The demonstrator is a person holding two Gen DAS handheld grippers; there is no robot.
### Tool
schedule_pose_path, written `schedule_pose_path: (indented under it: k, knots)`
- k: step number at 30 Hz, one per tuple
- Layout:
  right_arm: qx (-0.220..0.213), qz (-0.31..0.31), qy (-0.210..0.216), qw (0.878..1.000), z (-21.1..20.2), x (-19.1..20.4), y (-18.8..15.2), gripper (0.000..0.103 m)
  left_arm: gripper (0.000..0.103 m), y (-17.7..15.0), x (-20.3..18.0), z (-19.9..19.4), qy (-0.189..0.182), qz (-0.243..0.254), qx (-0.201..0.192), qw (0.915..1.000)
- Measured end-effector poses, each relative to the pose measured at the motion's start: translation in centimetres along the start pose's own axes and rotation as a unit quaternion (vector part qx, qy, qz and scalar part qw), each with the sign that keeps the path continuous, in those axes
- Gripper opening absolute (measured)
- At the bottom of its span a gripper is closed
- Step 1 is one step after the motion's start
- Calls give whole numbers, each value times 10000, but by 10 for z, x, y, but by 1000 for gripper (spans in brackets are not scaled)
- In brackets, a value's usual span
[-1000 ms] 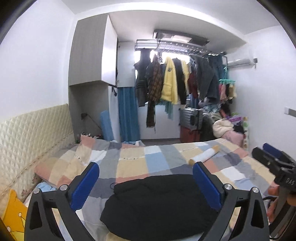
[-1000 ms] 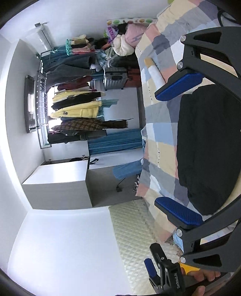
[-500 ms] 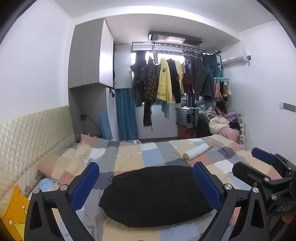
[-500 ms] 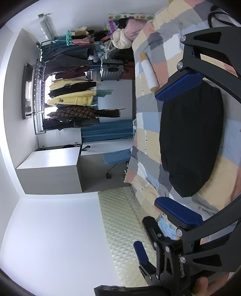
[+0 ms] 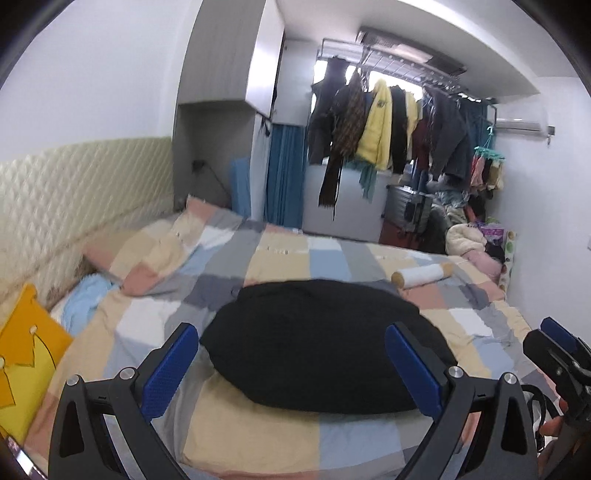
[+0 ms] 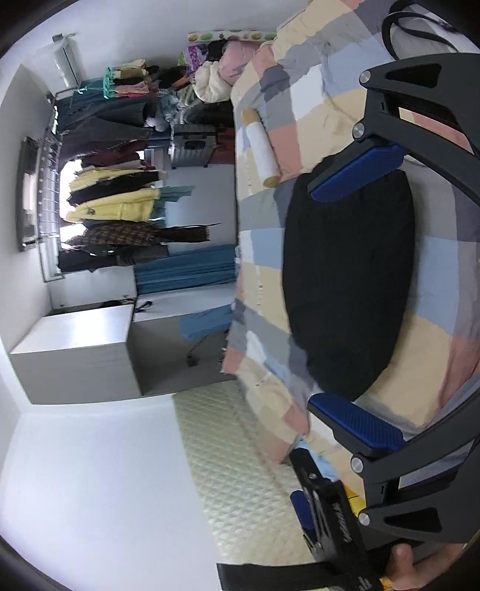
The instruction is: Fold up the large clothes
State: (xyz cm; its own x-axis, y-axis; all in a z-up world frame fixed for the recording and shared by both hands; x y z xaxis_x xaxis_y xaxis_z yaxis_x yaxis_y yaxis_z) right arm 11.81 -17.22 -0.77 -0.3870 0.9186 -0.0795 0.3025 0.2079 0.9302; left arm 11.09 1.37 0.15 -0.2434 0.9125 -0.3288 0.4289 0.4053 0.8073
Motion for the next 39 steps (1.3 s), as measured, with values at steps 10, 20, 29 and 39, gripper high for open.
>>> schedule_pose_path:
  k: [10,20,29,39]
  knots:
    - [538,127,-124,9984,30,-11,-36,103,102,-30,-5,31,101,271,424,9987]
    - [602,171,-113,9980,32,-14,-39,103,102,-38,-10,37,169,397,544,9976]
    - [707,204,-77,9973,36,-10,-41,103,102,-39,-10,39,190,530,550,9969]
    - [750,206,-172,9968,32,-13,-43,103,102,-43,-11,40,169,574,622,9963]
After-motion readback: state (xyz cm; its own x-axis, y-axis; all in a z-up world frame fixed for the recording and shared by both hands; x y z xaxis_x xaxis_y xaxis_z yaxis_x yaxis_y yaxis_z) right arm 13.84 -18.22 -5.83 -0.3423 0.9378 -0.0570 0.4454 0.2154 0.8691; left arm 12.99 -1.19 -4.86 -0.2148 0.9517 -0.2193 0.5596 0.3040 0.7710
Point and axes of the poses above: each gripper's, at about its wrist camera, not at the fingertips, and z roughly the way its jaws point, x to its left, y to its top, the point moved 10 cm from there along z, roughly the way its jaws point, and after that the axes turned 14 degrees about -z, right-handed, at the moved point
